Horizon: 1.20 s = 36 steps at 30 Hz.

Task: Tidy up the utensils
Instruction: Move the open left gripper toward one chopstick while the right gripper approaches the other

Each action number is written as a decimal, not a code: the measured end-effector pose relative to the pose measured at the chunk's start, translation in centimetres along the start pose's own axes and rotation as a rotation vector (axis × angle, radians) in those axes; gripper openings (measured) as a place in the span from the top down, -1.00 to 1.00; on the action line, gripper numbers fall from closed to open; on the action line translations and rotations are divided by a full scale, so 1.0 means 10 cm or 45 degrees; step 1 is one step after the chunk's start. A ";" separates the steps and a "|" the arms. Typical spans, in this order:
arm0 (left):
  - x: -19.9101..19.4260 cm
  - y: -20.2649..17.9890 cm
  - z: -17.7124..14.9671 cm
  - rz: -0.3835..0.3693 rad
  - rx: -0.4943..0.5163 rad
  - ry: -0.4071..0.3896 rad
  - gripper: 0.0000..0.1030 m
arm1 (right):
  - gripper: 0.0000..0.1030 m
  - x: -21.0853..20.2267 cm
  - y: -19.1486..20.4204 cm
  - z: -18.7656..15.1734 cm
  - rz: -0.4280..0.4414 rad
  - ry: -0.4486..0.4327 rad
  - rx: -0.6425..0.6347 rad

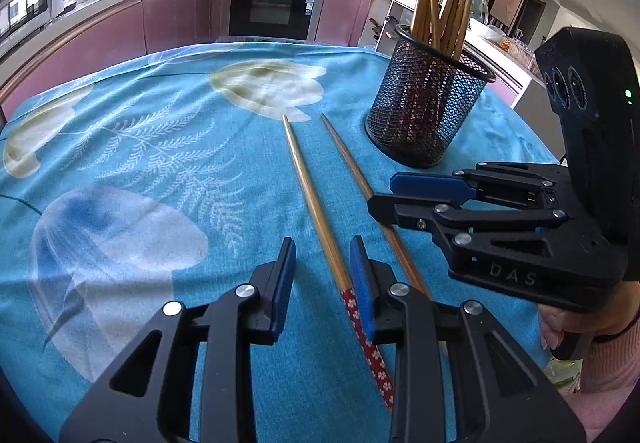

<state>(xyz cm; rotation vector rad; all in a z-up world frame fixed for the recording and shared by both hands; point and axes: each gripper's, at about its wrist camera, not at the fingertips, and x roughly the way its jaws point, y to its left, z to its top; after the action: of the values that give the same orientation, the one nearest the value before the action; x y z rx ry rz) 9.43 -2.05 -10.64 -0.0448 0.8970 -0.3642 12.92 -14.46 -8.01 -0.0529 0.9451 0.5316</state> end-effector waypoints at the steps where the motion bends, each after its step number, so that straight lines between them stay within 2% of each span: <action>1: 0.01 0.00 0.02 0.003 0.003 0.001 0.47 | 0.51 0.01 0.00 0.00 -0.001 0.002 -0.001; 15: 0.14 0.01 0.15 0.035 0.025 0.020 0.49 | 0.59 0.07 -0.05 0.08 -0.018 -0.008 0.019; 22: 0.18 0.02 0.20 0.047 0.019 0.019 0.60 | 0.62 0.12 -0.07 0.12 -0.027 -0.021 0.040; 27: 0.19 0.04 0.22 0.049 -0.003 0.022 0.77 | 0.75 0.11 -0.12 0.12 -0.011 -0.030 0.077; 36: 0.17 0.04 0.19 0.036 -0.054 0.014 0.85 | 0.83 0.05 -0.21 0.08 0.039 -0.052 0.150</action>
<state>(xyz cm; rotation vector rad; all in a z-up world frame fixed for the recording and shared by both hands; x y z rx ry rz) 12.01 -2.42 -10.86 -0.0690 0.9154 -0.3196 14.68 -15.84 -8.27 0.0781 0.9365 0.5027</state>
